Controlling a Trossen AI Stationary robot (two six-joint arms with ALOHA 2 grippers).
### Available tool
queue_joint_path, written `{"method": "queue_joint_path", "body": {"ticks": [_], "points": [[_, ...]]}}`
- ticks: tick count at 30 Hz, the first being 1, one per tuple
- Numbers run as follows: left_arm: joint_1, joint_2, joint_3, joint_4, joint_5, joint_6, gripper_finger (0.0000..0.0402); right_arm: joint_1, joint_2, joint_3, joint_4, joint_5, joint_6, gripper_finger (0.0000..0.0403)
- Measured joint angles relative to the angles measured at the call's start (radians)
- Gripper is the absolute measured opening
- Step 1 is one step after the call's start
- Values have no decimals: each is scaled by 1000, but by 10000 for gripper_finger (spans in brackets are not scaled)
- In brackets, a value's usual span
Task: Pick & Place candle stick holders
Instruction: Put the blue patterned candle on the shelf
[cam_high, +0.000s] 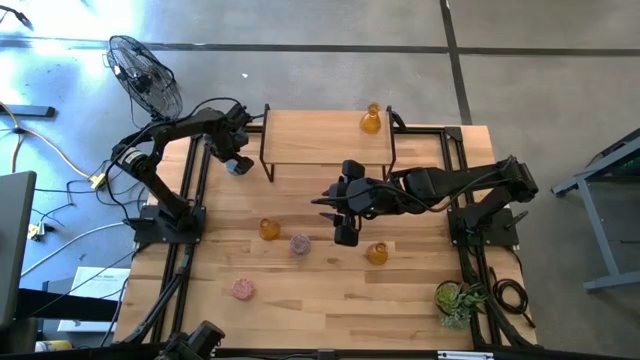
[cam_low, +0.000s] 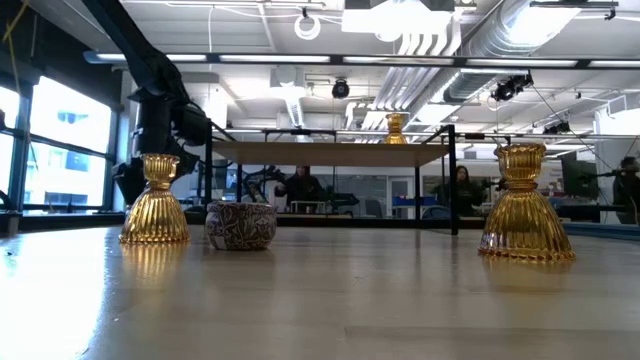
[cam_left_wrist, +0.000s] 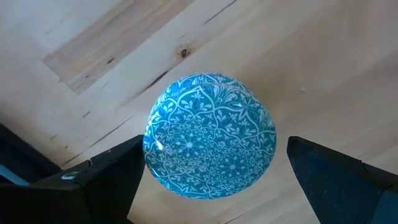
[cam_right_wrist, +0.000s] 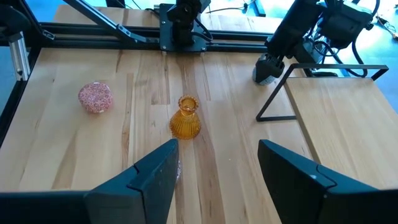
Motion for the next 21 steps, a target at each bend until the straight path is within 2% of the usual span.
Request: {"method": "queue_joint_path", "body": {"ticks": [21], "points": [[0,0,0,22,-2,-32,381,0,0,0,0,-18,8,217]]}}
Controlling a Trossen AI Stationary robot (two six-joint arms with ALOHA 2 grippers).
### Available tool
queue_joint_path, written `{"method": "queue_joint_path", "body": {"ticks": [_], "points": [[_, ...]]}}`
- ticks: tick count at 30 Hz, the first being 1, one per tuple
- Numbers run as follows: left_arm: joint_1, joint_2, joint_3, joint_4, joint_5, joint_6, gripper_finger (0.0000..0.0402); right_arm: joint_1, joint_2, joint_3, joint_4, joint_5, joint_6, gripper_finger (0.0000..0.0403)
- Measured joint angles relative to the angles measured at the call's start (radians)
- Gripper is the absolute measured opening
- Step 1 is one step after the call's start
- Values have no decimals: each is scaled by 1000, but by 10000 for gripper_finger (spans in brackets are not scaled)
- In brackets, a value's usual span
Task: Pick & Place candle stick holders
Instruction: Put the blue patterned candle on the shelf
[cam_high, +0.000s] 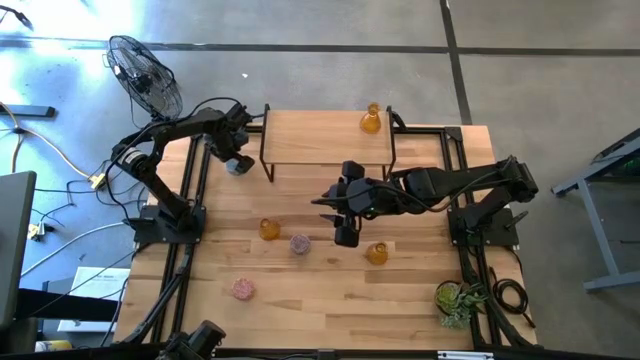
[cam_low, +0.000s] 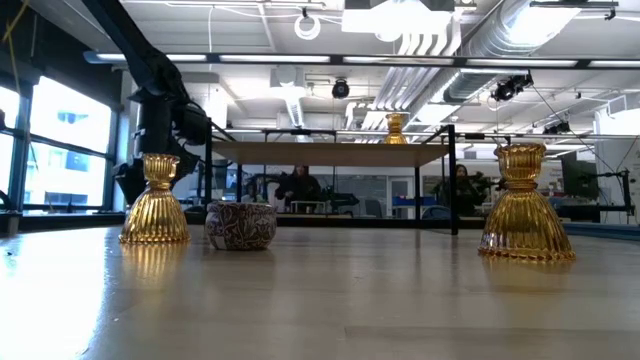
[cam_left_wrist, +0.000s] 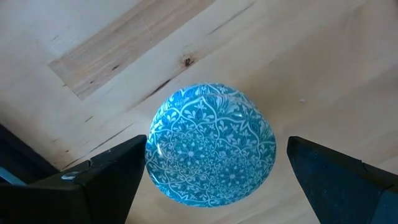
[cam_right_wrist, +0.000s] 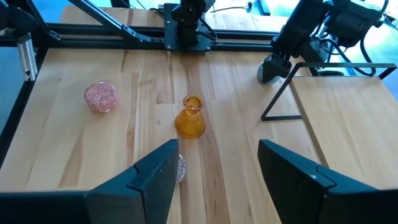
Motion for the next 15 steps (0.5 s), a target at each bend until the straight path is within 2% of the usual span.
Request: {"method": "queue_joint_path", "body": {"ticks": [15], "points": [[0,0,0,-2,0,-1,381,0,0,0,0,0,8,217]]}}
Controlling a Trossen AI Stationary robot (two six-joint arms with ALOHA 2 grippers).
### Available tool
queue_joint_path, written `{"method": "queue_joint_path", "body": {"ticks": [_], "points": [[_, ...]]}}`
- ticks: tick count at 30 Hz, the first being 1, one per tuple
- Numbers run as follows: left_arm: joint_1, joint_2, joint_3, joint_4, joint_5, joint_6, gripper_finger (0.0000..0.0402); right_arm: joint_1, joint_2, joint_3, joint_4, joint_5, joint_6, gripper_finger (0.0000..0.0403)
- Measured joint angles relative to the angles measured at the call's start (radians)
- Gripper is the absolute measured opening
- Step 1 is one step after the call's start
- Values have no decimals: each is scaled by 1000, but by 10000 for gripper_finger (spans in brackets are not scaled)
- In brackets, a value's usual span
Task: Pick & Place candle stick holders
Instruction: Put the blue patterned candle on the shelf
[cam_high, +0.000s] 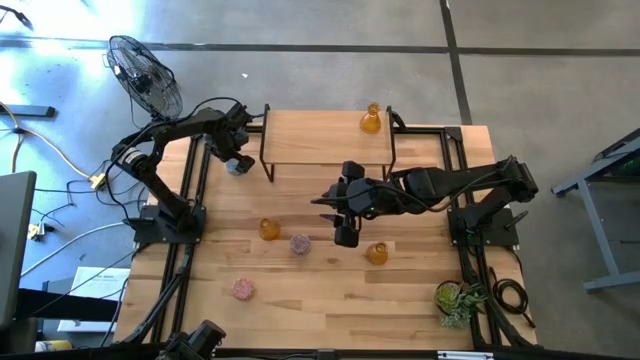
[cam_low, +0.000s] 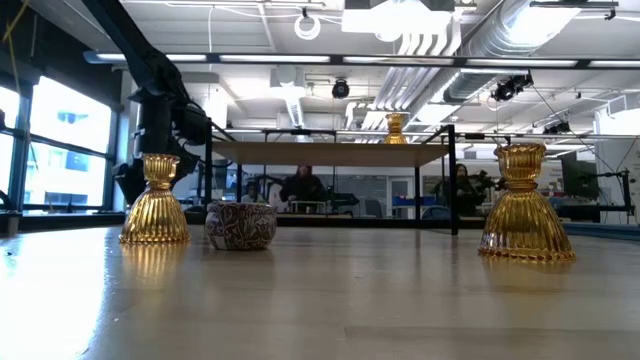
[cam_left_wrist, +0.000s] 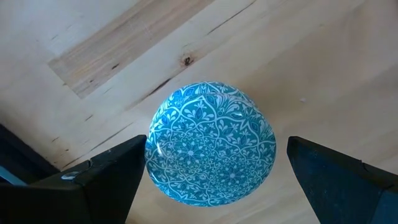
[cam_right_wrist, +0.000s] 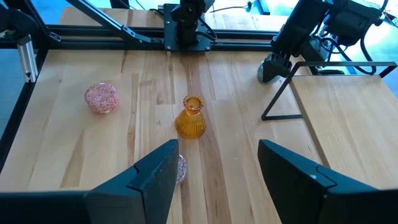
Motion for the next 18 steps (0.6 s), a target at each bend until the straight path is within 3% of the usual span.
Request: {"method": "queue_joint_path", "body": {"ticks": [18], "points": [[-61,85,-1,6,-57,-22,368,0,0,0,0,0,0,217]]}}
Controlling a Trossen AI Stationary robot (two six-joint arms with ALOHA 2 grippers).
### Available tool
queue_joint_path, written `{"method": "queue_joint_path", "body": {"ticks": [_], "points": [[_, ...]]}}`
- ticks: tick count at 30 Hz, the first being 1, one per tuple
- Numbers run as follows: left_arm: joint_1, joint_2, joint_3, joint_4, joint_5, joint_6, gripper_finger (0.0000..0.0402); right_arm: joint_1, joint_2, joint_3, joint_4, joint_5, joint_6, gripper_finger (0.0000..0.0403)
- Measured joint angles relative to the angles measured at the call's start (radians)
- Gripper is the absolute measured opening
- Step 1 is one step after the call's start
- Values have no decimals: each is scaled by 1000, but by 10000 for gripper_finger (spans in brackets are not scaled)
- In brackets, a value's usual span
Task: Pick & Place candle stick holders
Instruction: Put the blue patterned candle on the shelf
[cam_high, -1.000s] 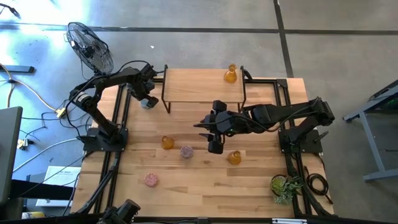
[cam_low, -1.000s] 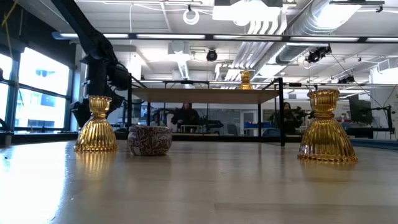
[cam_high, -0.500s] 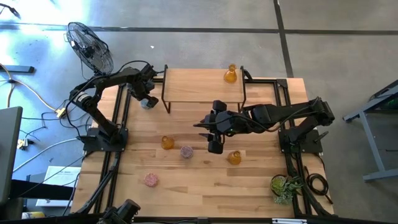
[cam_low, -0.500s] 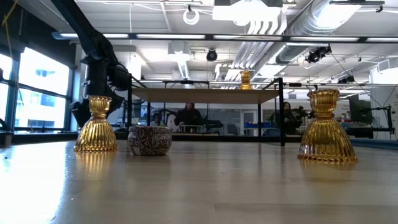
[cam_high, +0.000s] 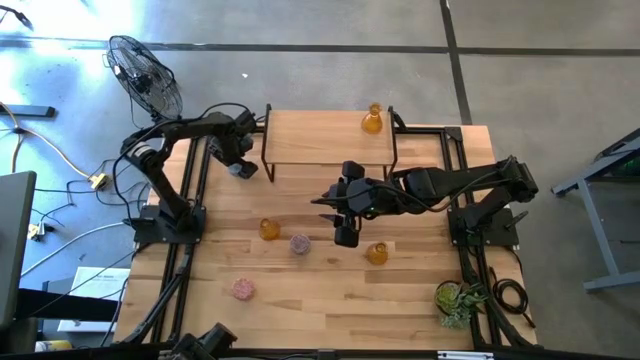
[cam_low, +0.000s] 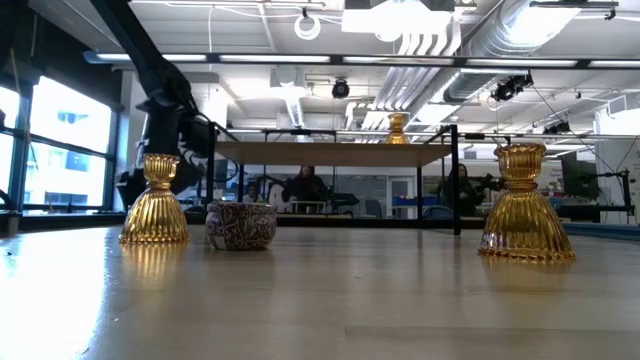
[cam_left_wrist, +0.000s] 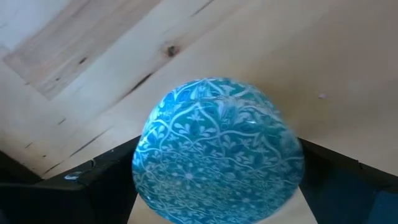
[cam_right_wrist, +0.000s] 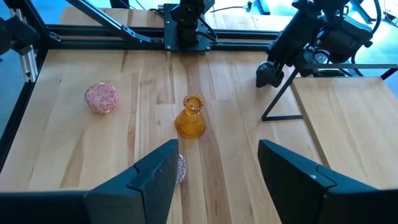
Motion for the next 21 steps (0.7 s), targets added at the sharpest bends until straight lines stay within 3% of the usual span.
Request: {"method": "queue_joint_path", "body": {"ticks": [10,18,21], "points": [[3,0,0,-12,-23,3,291,0,0,0,0,0,0,217],[3,0,0,-7,-12,4,297,0,0,0,0,0,0,217],[2,-1,1,-6,-78,9,293,0,0,0,0,0,0,217]]}}
